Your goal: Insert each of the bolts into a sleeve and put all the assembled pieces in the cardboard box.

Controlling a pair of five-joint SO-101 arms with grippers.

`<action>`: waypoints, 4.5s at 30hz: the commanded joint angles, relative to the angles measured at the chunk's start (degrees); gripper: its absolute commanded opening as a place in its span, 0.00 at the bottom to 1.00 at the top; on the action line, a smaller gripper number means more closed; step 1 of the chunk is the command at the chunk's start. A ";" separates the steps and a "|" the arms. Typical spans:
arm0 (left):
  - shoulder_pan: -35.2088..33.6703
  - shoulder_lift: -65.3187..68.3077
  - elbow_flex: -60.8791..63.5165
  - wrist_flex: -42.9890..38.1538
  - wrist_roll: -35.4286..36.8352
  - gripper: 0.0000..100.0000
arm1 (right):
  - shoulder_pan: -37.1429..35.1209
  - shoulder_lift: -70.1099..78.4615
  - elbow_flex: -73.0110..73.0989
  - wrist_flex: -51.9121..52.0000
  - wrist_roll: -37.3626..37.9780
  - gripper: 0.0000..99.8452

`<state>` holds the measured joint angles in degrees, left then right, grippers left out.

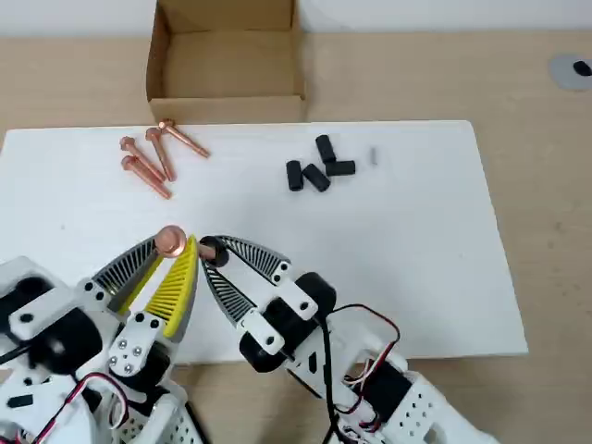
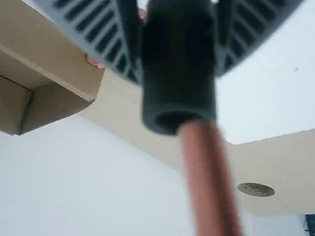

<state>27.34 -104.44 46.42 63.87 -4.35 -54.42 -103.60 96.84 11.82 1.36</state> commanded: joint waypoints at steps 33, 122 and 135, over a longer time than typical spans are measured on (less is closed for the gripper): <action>-3.43 -0.13 2.46 -5.71 -2.02 0.01 | -0.66 -5.14 -0.13 -1.41 0.35 0.01; -40.09 13.05 14.24 -1.32 3.25 0.16 | 27.74 77.14 -75.21 -5.01 -14.33 0.01; -40.00 13.05 18.46 -4.48 -7.82 0.16 | 31.08 125.05 -127.52 10.90 -25.76 0.01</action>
<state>-11.96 -91.87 63.38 62.20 -11.74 -24.88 15.08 -15.60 20.26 -23.60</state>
